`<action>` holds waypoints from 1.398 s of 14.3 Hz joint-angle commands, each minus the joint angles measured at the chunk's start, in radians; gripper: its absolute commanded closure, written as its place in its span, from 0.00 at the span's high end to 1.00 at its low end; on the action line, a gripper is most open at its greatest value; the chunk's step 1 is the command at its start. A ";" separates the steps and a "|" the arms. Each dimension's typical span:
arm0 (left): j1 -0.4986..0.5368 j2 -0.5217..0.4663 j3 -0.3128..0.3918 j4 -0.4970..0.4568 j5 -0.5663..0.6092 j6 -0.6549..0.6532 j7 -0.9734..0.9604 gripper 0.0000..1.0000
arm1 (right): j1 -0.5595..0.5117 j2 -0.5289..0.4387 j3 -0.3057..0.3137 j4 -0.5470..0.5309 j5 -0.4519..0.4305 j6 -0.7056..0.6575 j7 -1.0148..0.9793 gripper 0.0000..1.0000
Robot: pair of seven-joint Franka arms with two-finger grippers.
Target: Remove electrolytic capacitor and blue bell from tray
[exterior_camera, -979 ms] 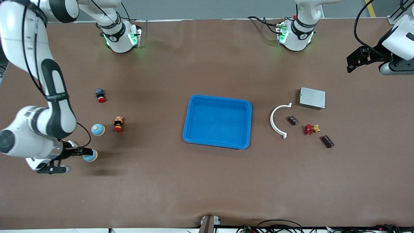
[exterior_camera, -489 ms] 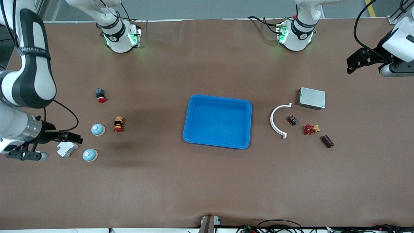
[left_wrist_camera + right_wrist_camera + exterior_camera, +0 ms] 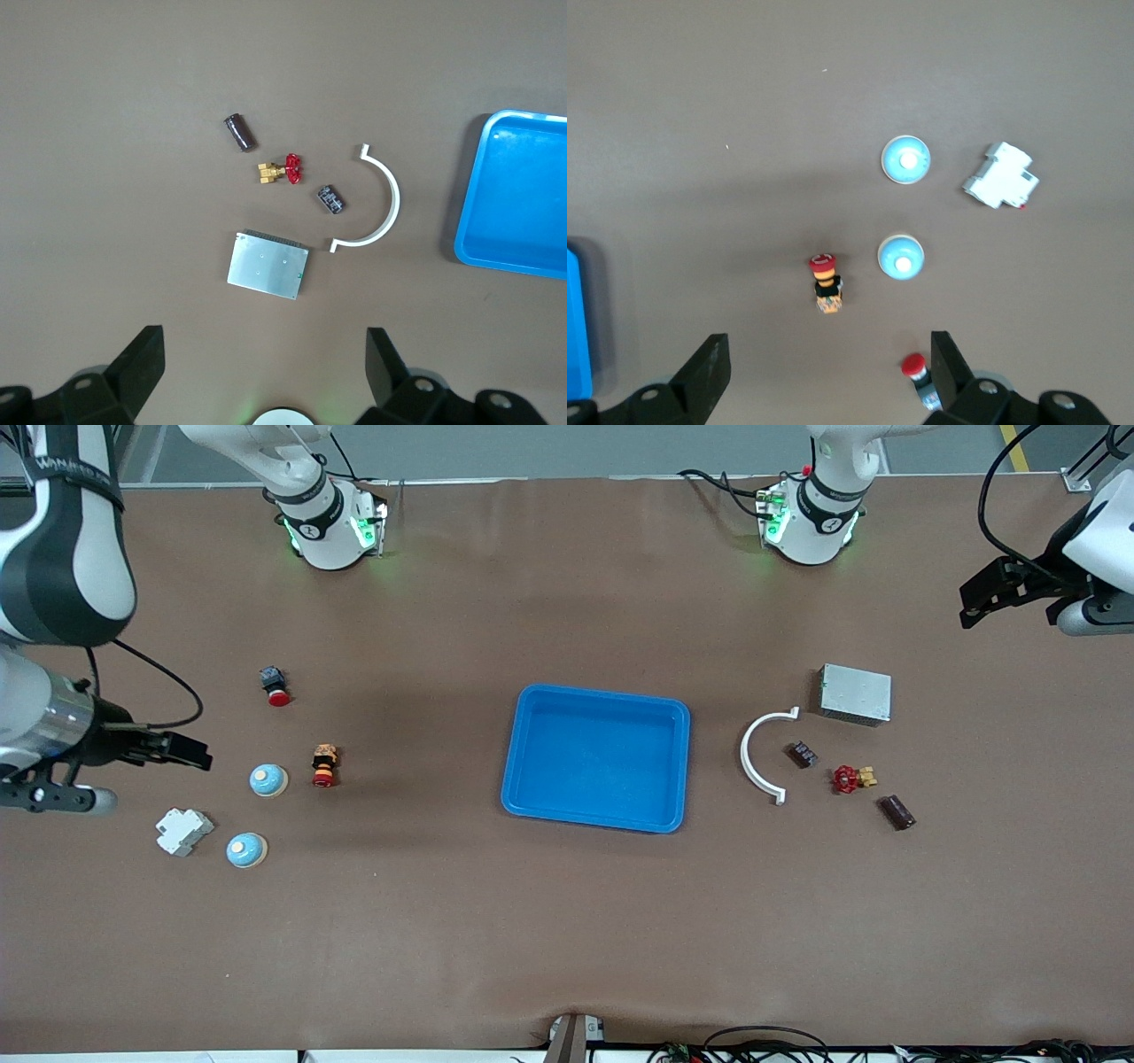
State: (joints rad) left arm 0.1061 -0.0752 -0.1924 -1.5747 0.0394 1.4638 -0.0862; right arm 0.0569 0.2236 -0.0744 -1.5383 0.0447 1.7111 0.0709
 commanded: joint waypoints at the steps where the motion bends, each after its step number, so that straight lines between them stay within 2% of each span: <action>1: 0.006 -0.012 -0.002 0.001 -0.007 0.004 -0.006 1.00 | -0.017 -0.084 0.004 -0.016 -0.019 -0.044 0.003 1.00; 8: 0.003 0.003 -0.005 0.027 -0.007 0.003 -0.007 1.00 | -0.097 -0.108 0.002 0.053 -0.005 -0.163 -0.106 1.00; 17: 0.009 0.003 -0.001 0.028 -0.019 0.000 -0.003 1.00 | -0.104 -0.132 0.004 0.055 -0.020 -0.189 -0.118 1.00; 20: 0.006 0.003 -0.001 0.027 -0.019 0.000 -0.006 1.00 | -0.104 -0.139 0.004 0.067 -0.058 -0.182 -0.151 1.00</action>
State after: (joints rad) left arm 0.1074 -0.0754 -0.1920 -1.5633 0.0394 1.4678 -0.0862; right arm -0.0370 0.1070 -0.0792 -1.4763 0.0182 1.5368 -0.0568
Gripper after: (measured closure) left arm 0.000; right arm 0.000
